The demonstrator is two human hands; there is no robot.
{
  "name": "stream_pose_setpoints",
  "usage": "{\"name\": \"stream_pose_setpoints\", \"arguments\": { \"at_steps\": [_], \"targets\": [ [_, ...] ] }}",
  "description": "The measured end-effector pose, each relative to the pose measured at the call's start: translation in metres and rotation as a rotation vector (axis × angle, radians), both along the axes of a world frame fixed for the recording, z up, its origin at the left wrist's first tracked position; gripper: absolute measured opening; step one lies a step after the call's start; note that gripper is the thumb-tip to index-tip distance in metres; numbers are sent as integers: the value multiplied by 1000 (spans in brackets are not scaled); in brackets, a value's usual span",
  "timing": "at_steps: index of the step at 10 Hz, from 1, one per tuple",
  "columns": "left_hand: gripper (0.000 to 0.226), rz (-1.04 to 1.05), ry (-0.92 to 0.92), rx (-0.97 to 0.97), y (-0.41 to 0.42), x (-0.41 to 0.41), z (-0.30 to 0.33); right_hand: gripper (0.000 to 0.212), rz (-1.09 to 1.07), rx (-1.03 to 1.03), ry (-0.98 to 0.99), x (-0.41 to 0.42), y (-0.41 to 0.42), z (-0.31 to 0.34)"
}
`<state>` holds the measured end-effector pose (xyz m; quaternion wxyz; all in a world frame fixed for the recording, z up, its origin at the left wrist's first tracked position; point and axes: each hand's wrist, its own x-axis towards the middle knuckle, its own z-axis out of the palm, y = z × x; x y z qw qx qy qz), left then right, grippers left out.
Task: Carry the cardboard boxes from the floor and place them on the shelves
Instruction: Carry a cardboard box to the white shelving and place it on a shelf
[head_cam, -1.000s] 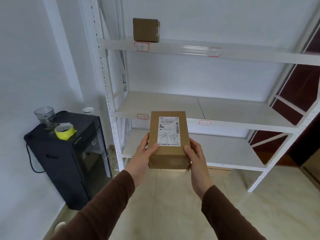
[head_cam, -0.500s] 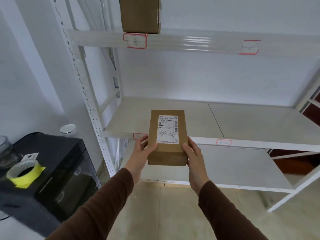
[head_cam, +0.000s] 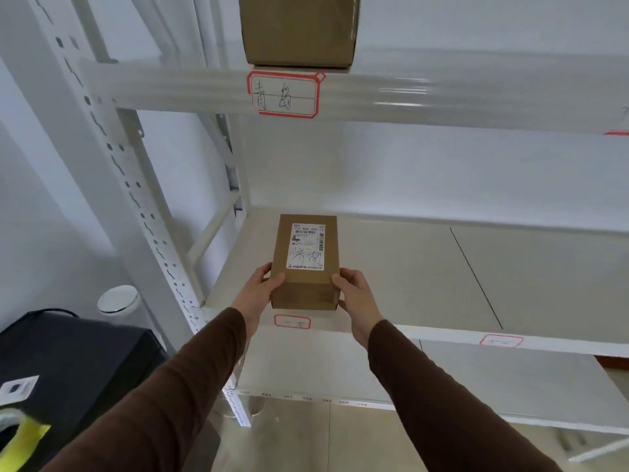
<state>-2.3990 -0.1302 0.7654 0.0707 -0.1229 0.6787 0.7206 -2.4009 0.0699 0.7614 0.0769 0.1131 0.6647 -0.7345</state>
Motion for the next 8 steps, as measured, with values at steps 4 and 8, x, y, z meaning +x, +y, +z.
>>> {"name": "stream_pose_setpoints", "arguments": {
  "at_steps": [4, 8],
  "targets": [
    [61, -118, -70, 34, -21, -71, -31, 19, -70, 56, -57, -56, -23, -21],
    [77, -79, -104, -11, -24, -83, -36, 35, -106, 99, -51, -59, -18, -10]
  ]
}}
